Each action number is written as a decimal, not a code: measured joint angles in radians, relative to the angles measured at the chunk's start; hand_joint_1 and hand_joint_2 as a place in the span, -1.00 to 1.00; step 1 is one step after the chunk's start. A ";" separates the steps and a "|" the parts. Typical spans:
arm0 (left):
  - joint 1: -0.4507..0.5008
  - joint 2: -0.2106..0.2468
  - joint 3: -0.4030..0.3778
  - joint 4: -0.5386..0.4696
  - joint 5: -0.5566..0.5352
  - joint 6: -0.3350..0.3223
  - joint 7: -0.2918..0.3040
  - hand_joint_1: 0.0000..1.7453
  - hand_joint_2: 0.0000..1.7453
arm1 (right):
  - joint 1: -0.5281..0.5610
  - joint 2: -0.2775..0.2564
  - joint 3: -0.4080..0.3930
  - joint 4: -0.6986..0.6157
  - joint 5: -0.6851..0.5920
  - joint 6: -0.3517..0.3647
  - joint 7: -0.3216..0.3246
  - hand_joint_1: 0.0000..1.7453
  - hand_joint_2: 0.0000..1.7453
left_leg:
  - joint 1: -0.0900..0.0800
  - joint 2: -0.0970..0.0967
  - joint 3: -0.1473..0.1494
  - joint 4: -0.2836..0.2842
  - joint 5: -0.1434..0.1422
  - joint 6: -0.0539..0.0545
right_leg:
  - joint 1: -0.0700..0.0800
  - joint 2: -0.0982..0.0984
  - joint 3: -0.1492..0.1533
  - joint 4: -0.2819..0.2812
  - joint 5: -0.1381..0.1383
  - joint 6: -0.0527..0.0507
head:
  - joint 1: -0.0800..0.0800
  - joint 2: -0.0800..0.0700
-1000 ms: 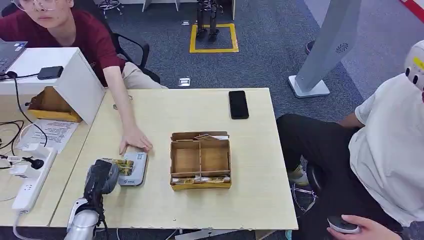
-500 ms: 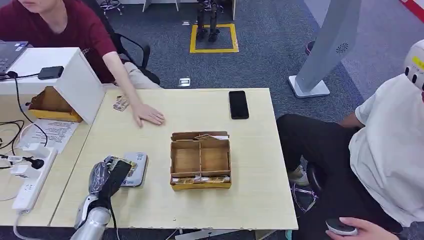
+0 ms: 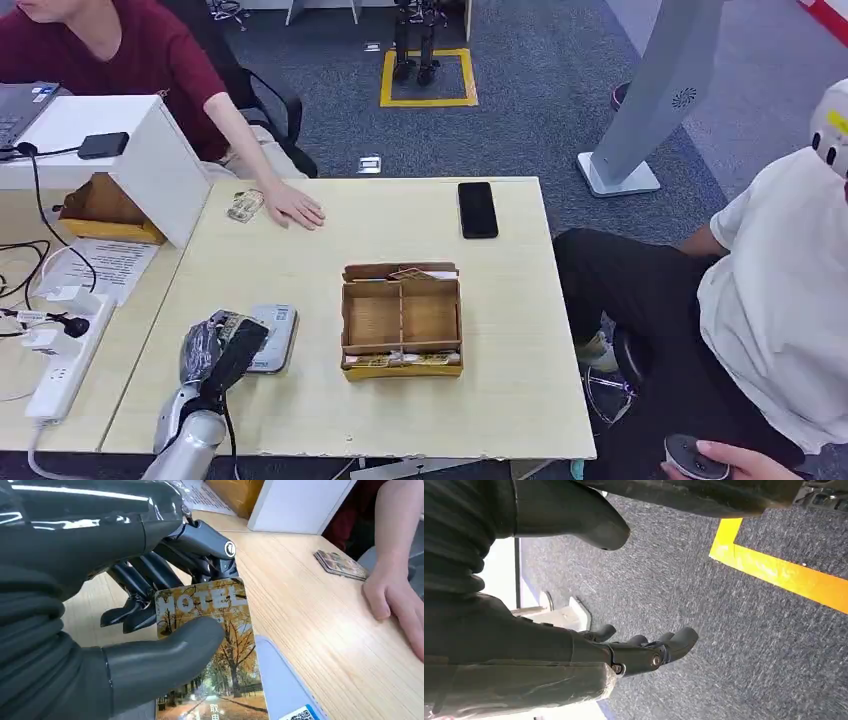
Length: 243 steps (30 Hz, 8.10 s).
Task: Pass the card to the sensor for recognition and then transmit it.
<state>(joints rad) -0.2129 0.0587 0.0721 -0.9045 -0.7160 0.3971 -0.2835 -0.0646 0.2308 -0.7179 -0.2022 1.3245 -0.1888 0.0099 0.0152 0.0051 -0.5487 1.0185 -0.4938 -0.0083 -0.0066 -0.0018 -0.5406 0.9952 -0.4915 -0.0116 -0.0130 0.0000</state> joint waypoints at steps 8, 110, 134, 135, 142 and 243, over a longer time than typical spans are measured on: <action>-0.004 -0.018 0.039 -0.018 0.271 -0.140 -0.094 1.00 1.00 | 0.000 0.000 0.000 0.000 0.014 -0.001 -0.001 -1.00 1.00 | 0.000 0.000 0.000 0.000 0.000 0.000 | 0.000 0.000 0.000 0.000 0.000 0.000 | 0.000 0.000; 0.478 -0.033 -0.356 -0.817 -0.156 0.261 -0.326 -1.00 1.00 | -0.002 0.006 -0.003 -0.002 0.049 -0.006 -0.001 -1.00 1.00 | 0.000 0.004 -0.004 0.000 -0.002 0.002 | 0.000 0.004 -0.005 -0.001 0.000 0.000 | 0.000 0.000; 0.252 -0.012 -0.565 -0.577 -0.826 0.295 0.320 -1.00 1.00 | -0.008 0.009 0.000 -0.002 0.121 0.021 0.011 -1.00 1.00 | 0.000 0.001 -0.004 0.001 0.001 0.001 | 0.000 0.001 -0.004 -0.001 0.002 -0.001 | 0.000 0.000; 0.246 -0.016 -0.565 -0.562 -0.826 0.295 0.308 -1.00 1.00 | -0.008 0.009 0.000 -0.002 0.121 0.021 0.011 -1.00 1.00 | 0.000 0.001 -0.004 0.001 0.001 0.001 | 0.000 0.001 -0.004 -0.001 0.002 -0.001 | 0.000 0.000; 0.226 -0.057 -0.549 -0.472 -0.819 0.295 0.206 -1.00 1.00 | -0.008 0.009 0.000 -0.002 0.124 0.022 0.011 -1.00 1.00 | 0.000 0.001 -0.005 0.001 0.000 0.001 | 0.000 0.001 -0.005 -0.001 0.002 -0.001 | 0.000 0.000; 0.226 -0.185 -0.269 -0.248 -0.654 0.296 -0.148 0.82 1.00 | -0.008 0.009 0.008 -0.003 0.166 0.027 0.002 -1.00 1.00 | 0.000 0.001 -0.005 0.001 0.001 0.001 | 0.000 0.001 -0.005 -0.001 0.002 -0.001 | 0.000 0.000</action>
<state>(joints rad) 0.0132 -0.1263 -0.1972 -1.1524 -1.3702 0.6928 -0.4318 -0.0730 0.2396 -0.7095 -0.2049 1.4904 -0.1617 0.0118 0.0150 0.0058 -0.5533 1.0192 -0.4932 -0.0070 -0.0066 -0.0012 -0.5453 0.9942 -0.4891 -0.0129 -0.0134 0.0000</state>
